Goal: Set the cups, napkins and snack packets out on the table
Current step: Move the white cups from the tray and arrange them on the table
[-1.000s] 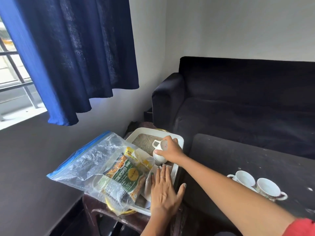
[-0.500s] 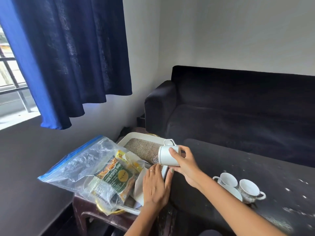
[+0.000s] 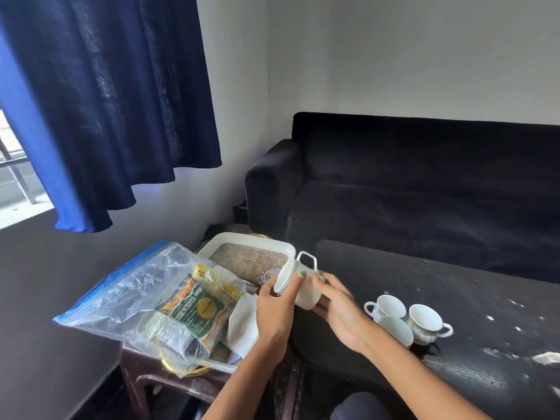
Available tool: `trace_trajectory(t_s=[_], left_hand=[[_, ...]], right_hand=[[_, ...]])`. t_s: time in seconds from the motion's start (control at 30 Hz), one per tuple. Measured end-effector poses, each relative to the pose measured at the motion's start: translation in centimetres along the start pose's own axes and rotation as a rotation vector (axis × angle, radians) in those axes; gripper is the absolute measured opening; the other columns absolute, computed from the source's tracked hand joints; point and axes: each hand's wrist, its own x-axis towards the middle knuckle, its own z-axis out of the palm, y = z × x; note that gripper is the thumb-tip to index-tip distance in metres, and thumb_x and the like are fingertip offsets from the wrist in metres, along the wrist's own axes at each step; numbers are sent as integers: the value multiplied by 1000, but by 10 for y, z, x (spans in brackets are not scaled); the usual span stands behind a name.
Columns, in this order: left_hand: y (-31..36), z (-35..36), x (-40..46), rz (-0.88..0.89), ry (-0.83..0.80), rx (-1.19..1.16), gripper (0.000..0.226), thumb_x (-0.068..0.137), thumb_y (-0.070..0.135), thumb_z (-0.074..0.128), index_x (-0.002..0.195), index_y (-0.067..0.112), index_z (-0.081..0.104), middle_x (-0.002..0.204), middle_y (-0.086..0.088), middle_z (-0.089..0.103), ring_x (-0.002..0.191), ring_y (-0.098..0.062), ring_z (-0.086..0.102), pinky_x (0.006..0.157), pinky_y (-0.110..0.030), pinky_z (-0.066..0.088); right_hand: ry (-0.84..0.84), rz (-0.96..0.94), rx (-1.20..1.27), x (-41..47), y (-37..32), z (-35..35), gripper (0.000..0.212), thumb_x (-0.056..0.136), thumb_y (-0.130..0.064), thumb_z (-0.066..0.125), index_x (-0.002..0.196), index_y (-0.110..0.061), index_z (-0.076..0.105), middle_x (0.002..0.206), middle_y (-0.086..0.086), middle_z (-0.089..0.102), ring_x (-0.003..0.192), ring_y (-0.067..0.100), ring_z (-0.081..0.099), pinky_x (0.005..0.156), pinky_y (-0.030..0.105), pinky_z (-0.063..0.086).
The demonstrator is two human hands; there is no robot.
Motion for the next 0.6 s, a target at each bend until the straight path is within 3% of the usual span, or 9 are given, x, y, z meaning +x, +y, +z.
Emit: trace_trajectory(t_s=[0.07, 0.13, 0.27, 0.37, 0.47, 0.6], left_hand=[[2, 0, -2, 37, 41, 79, 71, 54, 59, 81, 113, 23, 65, 100, 8, 73, 95, -9, 68, 91, -36, 54], [1, -1, -2, 68, 82, 188, 80, 43, 66, 75, 111, 27, 61, 101, 12, 70, 97, -8, 66, 91, -37, 53], [-5, -2, -2, 123, 67, 374, 82, 41, 64, 74, 116, 33, 56, 107, 15, 65, 103, -9, 61, 92, -41, 51], [-8, 0, -4, 208, 11, 530, 79, 47, 61, 76, 119, 37, 54, 110, 17, 65, 104, -5, 59, 90, -39, 50], [-9, 2, -6, 294, -73, 630, 78, 48, 56, 78, 119, 40, 53, 112, 18, 64, 107, -3, 57, 91, -34, 48], [-17, 12, -16, 393, -231, 667, 76, 50, 47, 81, 120, 38, 53, 115, 21, 62, 109, 0, 57, 93, -34, 48]], right_hand=[[46, -60, -154, -3, -4, -3, 42, 89, -20, 60, 130, -21, 49, 124, -1, 62, 112, 15, 58, 98, 34, 44], [108, -153, -376, -5, -7, -8, 58, 86, -15, 64, 136, -28, 37, 136, -8, 44, 117, 10, 50, 94, 27, 40], [76, -350, -836, -12, -12, -21, 81, 80, -21, 69, 142, -38, 19, 136, -25, 17, 129, 0, 28, 100, 21, 29], [37, -431, -1123, -16, -15, -34, 86, 78, -16, 65, 144, -41, 17, 145, -24, 15, 138, 3, 19, 112, 31, 23], [-10, -390, -1308, -21, -15, -45, 85, 75, -19, 66, 143, -44, 20, 150, -20, 22, 140, 5, 17, 113, 29, 18], [-53, -275, -1336, -35, -11, -60, 95, 69, -27, 70, 139, -54, 12, 145, -23, 29, 130, 7, 29, 109, 32, 29]])
